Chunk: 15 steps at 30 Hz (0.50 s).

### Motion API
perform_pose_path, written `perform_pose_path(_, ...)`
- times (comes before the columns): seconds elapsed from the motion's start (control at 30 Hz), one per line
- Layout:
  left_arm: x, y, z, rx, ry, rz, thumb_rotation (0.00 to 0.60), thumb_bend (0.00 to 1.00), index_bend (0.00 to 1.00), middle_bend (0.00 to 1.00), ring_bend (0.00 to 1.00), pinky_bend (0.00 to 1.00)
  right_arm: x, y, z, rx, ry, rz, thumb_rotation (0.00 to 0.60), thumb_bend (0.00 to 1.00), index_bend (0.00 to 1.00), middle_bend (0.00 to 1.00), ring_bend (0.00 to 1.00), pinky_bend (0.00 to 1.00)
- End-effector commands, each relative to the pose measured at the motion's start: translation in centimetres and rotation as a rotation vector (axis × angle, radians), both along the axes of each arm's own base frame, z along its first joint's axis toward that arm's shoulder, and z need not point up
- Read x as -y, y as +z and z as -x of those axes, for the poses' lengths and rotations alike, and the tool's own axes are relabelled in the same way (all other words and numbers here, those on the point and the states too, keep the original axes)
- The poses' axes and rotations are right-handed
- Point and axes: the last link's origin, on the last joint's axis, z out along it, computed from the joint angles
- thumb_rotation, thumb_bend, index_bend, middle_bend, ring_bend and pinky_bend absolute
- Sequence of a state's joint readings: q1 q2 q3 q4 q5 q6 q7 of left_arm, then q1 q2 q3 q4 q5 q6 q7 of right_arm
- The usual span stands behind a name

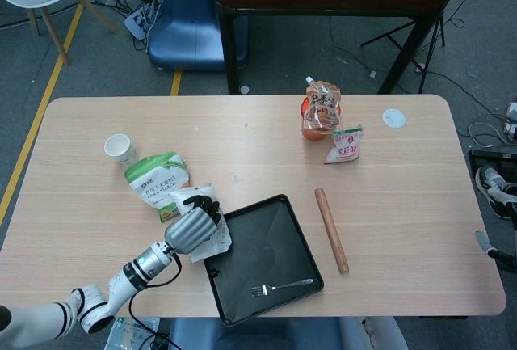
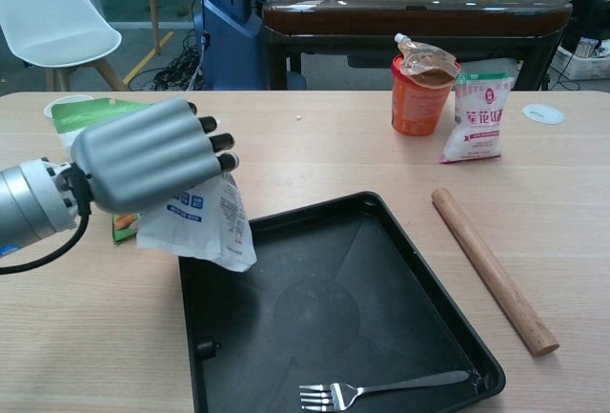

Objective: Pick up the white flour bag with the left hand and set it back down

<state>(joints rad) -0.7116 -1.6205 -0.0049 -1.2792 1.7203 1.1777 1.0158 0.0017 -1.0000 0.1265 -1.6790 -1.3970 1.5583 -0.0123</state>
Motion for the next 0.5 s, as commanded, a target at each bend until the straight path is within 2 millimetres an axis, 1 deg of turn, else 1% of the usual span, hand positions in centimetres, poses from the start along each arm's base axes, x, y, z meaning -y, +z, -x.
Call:
perform_pose_path(0.03, 0.6, -0.2, 0.3, -0.049, 0.039, -0.016, 0.600, 0.18, 0.48, 0.61, 0.51, 0.61, 0.0, 0.0, 0.0, 0.000, -0.001, 0.001, 0.600, 0.25, 0.24, 0.31, 0.19, 0.16)
perform_pose_path(0.37, 2.0, -0.6, 0.5, -0.240, 0.079, -0.128, 0.600, 0.20, 0.49, 0.64, 0.52, 0.61, 0.0, 0.1, 0.0, 0.001, 0.001, 0.007, 0.600, 0.25, 0.24, 0.31, 0.19, 0.16)
perform_pose_path(0.5, 2.4, -0.8, 0.3, -0.262, 0.097, -0.138, 0.600, 0.21, 0.49, 0.64, 0.52, 0.61, -0.1, 0.1, 0.0, 0.001, 0.001, 0.010, 0.600, 0.25, 0.24, 0.31, 0.19, 0.16)
